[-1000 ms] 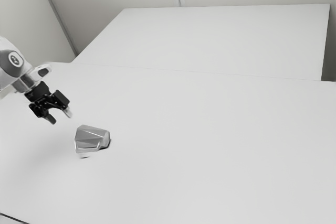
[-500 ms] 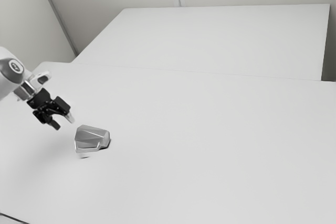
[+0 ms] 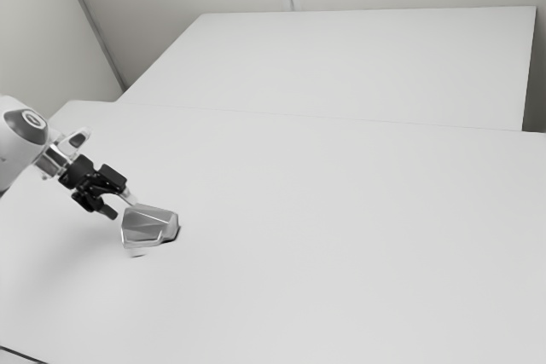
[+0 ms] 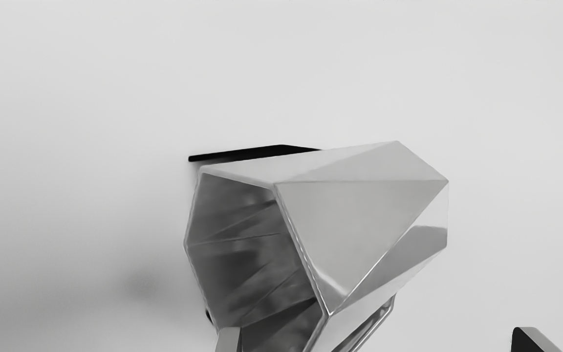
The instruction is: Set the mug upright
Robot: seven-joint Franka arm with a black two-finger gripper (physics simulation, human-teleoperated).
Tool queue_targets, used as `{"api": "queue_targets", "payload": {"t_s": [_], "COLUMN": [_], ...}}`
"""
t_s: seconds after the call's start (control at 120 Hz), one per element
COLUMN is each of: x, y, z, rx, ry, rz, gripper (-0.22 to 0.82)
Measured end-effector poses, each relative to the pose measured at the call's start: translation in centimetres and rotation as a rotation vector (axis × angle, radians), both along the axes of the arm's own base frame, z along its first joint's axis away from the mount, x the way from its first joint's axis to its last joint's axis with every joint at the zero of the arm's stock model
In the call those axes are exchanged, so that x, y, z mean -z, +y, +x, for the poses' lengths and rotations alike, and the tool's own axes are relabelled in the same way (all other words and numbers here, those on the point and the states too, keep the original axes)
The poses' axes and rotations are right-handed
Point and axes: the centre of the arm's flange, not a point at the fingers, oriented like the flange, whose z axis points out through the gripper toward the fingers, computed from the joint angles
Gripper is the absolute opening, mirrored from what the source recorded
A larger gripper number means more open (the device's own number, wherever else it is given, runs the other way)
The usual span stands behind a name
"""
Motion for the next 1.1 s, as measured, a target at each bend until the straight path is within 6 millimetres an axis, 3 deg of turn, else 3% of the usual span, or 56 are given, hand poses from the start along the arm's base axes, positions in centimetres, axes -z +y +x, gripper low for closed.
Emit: {"api": "queue_targets", "payload": {"t_s": [0.55,0.608,0.742,0.833,0.95,1.1], "x": [3.6,3.8,3.7,3.5,3.4,3.1], "y": [-1.9,-2.1,-2.2,-2.3,-2.3,-2.7], "z": [-0.7,-0.7,-0.5,-0.5,-0.4,-0.2], "rx": [-0.095,-0.101,-0.100,-0.092,-0.077,-0.051], "ry": [-0.092,-0.107,-0.138,-0.155,-0.169,-0.186], "rz": [-0.224,-0.241,-0.258,-0.258,-0.253,-0.247], "gripper": [0.59,0.51,0.19,0.04,-0.07,-0.13]}}
